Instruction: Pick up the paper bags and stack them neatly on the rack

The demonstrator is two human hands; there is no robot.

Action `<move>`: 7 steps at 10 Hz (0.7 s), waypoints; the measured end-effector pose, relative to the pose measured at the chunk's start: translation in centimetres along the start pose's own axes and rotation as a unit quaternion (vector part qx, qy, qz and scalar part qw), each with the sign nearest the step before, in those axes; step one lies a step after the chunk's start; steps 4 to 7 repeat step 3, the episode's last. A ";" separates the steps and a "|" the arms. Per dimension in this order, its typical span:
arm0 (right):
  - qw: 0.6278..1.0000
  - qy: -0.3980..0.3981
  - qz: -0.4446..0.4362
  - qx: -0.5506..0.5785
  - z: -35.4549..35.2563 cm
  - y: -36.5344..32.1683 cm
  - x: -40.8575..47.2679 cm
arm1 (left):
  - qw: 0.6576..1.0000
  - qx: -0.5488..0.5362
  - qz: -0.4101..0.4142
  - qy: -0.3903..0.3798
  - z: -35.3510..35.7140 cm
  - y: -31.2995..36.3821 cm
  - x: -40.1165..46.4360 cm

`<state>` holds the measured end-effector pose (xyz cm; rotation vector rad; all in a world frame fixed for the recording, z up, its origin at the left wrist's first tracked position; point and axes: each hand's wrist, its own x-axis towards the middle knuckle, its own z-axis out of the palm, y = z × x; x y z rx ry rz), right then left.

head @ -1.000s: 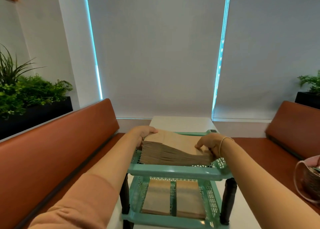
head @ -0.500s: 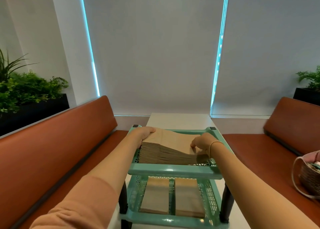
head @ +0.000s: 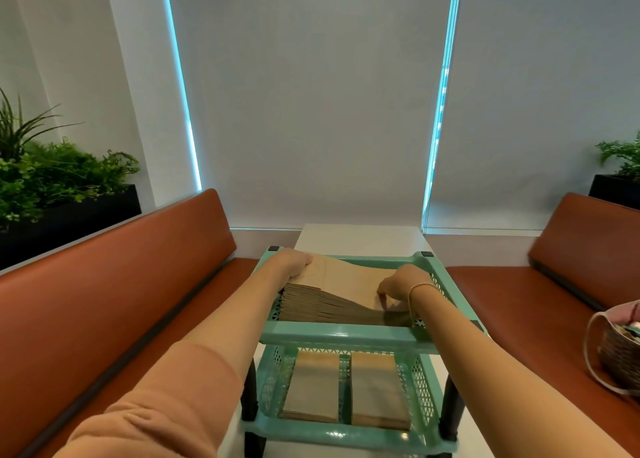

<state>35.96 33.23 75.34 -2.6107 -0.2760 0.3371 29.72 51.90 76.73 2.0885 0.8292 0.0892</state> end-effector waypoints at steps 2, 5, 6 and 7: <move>0.999 0.024 -0.025 -0.003 -0.7 -0.1 -0.4 | 1.000 -0.016 -0.002 0.003 -0.7 -0.4 -0.1; 0.998 0.052 -0.036 -0.003 -1.1 -0.2 -1.2 | 0.999 -0.014 -0.006 0.037 -0.9 -0.4 -1.1; 0.998 0.052 -0.036 -0.003 -1.1 -0.2 -1.2 | 0.999 -0.014 -0.006 0.037 -0.9 -0.4 -1.1; 0.998 0.052 -0.036 -0.003 -1.1 -0.2 -1.2 | 0.999 -0.014 -0.006 0.037 -0.9 -0.4 -1.1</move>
